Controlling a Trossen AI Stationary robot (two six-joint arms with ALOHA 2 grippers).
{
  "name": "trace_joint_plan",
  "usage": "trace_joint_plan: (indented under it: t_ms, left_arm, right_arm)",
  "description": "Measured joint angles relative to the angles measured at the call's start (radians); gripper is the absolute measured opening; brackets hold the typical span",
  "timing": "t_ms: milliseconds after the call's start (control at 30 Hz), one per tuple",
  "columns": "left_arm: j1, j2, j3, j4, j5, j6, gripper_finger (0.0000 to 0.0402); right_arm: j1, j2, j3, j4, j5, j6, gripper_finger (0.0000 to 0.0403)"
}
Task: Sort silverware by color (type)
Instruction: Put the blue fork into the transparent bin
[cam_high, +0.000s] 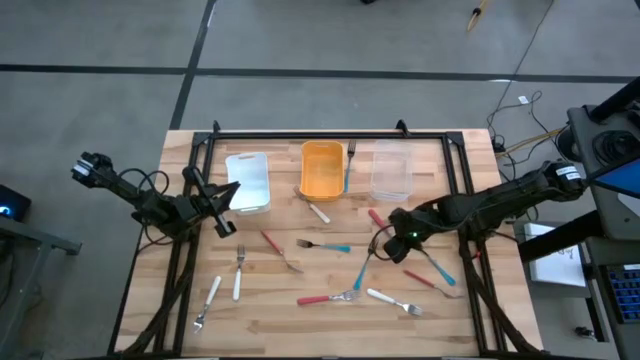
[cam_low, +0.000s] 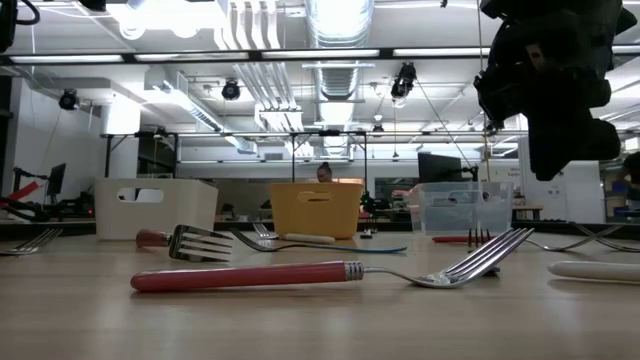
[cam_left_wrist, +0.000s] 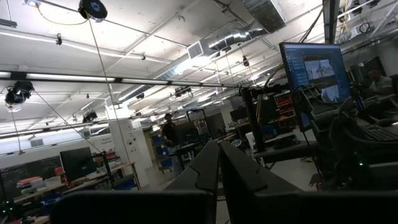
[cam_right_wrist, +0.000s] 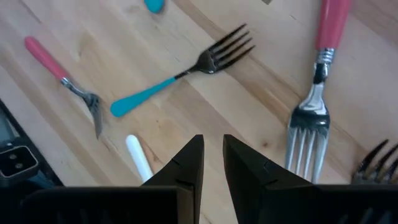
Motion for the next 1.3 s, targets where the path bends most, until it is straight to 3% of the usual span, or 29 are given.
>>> trace_joint_plan:
  t_ms: [533,1133,1300]
  left_arm:
    - [0.000,0.002,0.000,0.000,0.000,0.000,0.0000]
    - [0.000,0.002,0.000,0.000,0.000,-0.008,0.0000]
    - [0.000,0.002,0.000,0.000,0.000,-0.026,0.0000]
  right_arm:
    - [-0.005,0.000,0.000,0.003,0.067,-0.004,0.0052]
    - [-0.095,0.000,0.000,0.203,0.071,-0.112,0.0052]
    - [-0.104,0.001,0.028,0.209,0.133,-0.164,0.0052]
